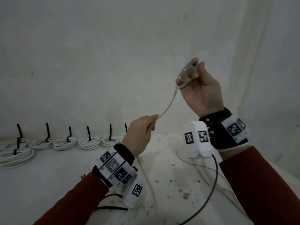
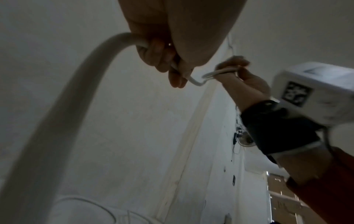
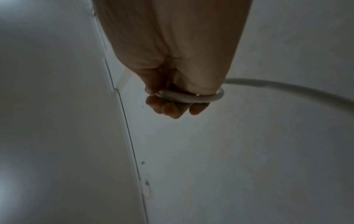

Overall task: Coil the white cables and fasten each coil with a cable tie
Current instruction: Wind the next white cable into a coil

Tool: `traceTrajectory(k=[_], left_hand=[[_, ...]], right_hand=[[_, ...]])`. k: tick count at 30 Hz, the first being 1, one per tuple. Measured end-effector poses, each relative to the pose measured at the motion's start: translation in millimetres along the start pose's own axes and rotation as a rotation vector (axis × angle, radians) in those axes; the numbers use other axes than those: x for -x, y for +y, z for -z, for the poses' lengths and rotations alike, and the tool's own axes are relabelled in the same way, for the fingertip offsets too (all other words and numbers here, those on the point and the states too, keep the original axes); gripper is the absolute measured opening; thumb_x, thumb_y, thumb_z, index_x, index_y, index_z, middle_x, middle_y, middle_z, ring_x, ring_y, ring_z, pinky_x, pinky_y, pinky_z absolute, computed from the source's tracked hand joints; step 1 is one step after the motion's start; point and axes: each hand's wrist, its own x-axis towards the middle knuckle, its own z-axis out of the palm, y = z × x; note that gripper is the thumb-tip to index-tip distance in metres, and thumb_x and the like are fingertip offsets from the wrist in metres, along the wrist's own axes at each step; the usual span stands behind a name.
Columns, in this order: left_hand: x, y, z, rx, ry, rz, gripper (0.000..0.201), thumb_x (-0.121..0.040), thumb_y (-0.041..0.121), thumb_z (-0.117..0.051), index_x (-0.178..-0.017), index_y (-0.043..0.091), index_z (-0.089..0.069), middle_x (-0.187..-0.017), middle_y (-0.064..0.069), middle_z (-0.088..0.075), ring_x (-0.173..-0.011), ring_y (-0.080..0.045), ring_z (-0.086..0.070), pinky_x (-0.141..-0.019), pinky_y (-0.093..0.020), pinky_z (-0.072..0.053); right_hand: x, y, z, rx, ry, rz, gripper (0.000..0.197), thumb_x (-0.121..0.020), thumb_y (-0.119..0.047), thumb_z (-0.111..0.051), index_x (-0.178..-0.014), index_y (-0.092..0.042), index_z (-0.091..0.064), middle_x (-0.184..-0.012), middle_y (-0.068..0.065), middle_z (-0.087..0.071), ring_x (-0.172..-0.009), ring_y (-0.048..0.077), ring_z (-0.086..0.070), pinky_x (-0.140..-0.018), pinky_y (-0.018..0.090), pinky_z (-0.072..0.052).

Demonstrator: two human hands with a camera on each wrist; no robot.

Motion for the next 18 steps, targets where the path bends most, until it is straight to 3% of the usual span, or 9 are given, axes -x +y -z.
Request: traceTrajectory(k=[2, 4, 7, 10, 13, 15, 18], left_hand=[[1.7, 5.0, 3.7, -0.055, 0.006, -0.059, 0.03, -0.093, 0.012, -0.041, -0.106, 0.001, -0.066, -0.069, 0.0, -0.057, -0.063, -0.005, -0.044, -0.062, -0.012, -0.034], [3.6, 7.2, 8.4, -0.058, 0.001, -0.084, 0.033, -0.092, 0.015, -0.04, -0.107, 0.001, -0.066, -0.071, -0.003, -0.06, -0.069, -0.009, -0.047, -0.065, -0.009, -0.032], [6.2, 9.9, 14.6, -0.055, 0.002, -0.107, 0.032, -0.09, 0.016, -0.044, -0.107, 0.001, -0.067, -0.073, -0.004, -0.064, -0.073, -0.009, -0.051, -0.07, -0.002, -0.033], [7.1, 8.0, 21.5, -0.046, 0.039, -0.118, 0.026, -0.091, 0.014, -0.048, -0.103, 0.003, -0.069, -0.074, -0.002, -0.066, -0.072, -0.004, -0.052, -0.071, 0.003, -0.031], [6.6, 4.0, 28.9, -0.037, 0.073, -0.102, 0.017, -0.09, 0.009, -0.055, -0.102, 0.004, -0.067, -0.077, 0.0, -0.067, -0.069, 0.007, -0.051, -0.069, 0.002, -0.033], [5.4, 1.8, 29.7, -0.026, 0.095, -0.082, 0.021, -0.089, 0.012, -0.057, -0.107, 0.004, -0.064, -0.078, 0.001, -0.065, -0.067, 0.016, -0.049, -0.067, 0.002, -0.032], [2.3, -1.4, 24.6, -0.022, 0.136, -0.062, 0.034, -0.091, 0.021, -0.058, -0.12, 0.003, -0.06, -0.08, 0.003, -0.054, -0.071, 0.015, -0.046, -0.069, 0.001, -0.033]], right_hand=[[-6.1, 10.7, 7.6, 0.262, 0.045, 0.017, 0.014, -0.092, -0.021, -0.046, -0.094, -0.009, -0.053, -0.07, -0.002, -0.056, -0.065, 0.013, -0.052, -0.069, 0.024, -0.044], [-8.2, 16.3, 14.5, 0.699, 0.034, 0.042, 0.011, -0.097, -0.012, -0.046, -0.095, -0.005, -0.055, -0.076, 0.0, -0.062, -0.068, 0.014, -0.057, -0.069, 0.023, -0.047], [-2.2, 21.4, 16.3, 1.374, -0.143, -0.028, 0.013, -0.098, -0.005, -0.047, -0.092, -0.006, -0.058, -0.079, 0.001, -0.068, -0.066, 0.012, -0.062, -0.068, 0.023, -0.049], [6.9, 25.3, 11.2, 1.798, -0.366, -0.232, 0.015, -0.098, -0.015, -0.049, -0.086, -0.013, -0.058, -0.079, -0.006, -0.069, -0.066, 0.003, -0.059, -0.066, 0.022, -0.044], [15.0, 25.3, 10.9, 1.881, -0.515, -0.428, 0.029, -0.102, -0.023, -0.041, -0.08, -0.014, -0.057, -0.067, -0.007, -0.061, -0.059, 0.003, -0.05, -0.061, 0.018, -0.036], [20.4, 24.4, 10.7, 1.79, -0.502, -0.514, 0.044, -0.103, -0.035, -0.034, -0.072, -0.018, -0.059, -0.062, -0.005, -0.054, -0.055, 0.006, -0.046, -0.06, 0.018, -0.036], [27.2, 26.5, 8.2, 1.596, -0.399, -0.554, 0.065, -0.099, -0.052, -0.024, -0.052, -0.019, -0.053, -0.051, -0.004, -0.046, -0.046, 0.009, -0.037, -0.053, 0.017, -0.033]])
